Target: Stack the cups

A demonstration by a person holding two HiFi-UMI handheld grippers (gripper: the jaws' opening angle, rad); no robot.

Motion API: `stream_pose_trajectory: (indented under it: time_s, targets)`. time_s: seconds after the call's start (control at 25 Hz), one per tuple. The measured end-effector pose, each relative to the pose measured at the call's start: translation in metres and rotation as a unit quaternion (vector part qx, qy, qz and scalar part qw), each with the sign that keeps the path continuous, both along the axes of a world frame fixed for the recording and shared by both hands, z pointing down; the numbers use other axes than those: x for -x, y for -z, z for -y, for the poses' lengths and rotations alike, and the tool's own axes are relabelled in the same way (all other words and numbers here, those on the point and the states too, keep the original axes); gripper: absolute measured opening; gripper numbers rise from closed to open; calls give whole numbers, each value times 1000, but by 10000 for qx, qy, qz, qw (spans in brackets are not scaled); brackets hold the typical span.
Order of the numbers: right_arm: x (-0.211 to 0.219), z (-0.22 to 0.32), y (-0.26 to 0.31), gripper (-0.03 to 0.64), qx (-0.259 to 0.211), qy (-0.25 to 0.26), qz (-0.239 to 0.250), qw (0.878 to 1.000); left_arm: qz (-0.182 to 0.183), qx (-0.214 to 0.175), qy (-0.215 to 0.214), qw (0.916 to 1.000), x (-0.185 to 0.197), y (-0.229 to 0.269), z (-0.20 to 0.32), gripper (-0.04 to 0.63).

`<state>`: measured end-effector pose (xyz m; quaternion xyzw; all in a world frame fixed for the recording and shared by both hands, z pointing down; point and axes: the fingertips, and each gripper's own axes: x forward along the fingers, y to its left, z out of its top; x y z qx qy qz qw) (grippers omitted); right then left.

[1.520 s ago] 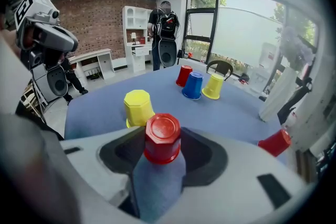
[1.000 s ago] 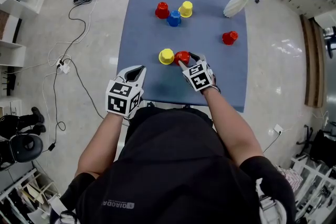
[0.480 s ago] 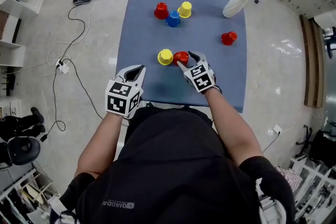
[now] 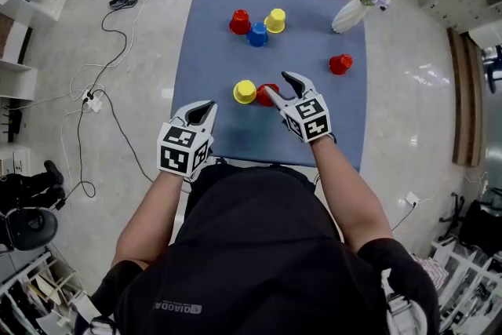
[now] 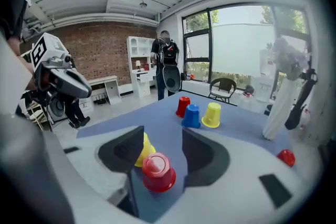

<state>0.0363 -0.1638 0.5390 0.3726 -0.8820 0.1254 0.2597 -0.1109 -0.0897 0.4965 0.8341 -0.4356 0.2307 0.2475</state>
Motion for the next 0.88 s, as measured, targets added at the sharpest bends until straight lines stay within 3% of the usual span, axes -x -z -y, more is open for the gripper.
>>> stream_pose_trajectory:
  time_s: [0.88]
  targets:
    - [17,139,-19,230,100,-16,-861,9962,72,213,876,9959,40,-7,-6,3]
